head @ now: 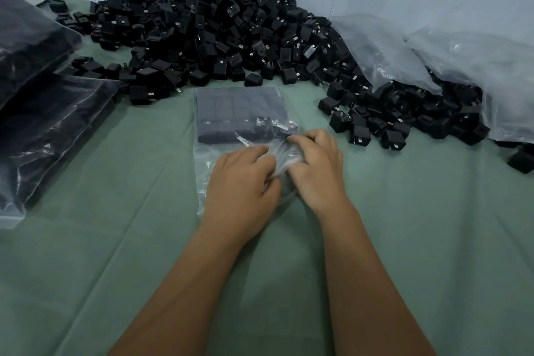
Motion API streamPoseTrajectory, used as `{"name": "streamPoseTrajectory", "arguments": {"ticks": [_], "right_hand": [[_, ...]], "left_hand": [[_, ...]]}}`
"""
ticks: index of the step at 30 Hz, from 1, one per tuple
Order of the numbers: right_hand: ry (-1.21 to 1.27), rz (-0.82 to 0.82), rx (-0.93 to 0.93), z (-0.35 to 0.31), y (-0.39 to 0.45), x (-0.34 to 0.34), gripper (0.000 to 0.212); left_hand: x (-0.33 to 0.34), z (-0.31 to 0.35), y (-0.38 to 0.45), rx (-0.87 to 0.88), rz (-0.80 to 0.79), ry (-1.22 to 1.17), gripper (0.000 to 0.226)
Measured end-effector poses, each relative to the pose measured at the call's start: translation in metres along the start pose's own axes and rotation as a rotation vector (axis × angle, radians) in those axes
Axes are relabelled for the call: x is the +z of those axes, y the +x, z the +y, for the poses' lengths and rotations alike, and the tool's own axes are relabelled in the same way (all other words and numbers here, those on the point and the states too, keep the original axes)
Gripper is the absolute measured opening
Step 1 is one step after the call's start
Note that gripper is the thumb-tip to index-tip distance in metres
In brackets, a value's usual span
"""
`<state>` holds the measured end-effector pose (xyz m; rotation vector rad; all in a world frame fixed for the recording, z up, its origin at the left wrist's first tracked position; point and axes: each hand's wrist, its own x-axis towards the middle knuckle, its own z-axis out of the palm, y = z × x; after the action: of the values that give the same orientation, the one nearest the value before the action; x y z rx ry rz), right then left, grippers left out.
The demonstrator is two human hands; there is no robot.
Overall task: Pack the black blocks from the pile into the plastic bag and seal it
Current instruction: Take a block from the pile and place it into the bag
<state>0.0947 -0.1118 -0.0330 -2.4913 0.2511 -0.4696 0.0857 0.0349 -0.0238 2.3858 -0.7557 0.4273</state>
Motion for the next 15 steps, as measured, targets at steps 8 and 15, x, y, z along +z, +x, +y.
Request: {"name": "streamPoseTrajectory", "arguments": {"ticks": [8,15], "right_hand": [[1.043,0.099,0.149,0.011,0.003,-0.02,0.051],[0.595,0.035,0.214,0.012,0.018,-0.01,0.014]], "left_hand": [[0.0,-0.003,-0.002,-0.019,-0.123,0.017,0.026],[0.004,-0.007,-0.004,-0.014,-0.183,0.075,0.027]]}}
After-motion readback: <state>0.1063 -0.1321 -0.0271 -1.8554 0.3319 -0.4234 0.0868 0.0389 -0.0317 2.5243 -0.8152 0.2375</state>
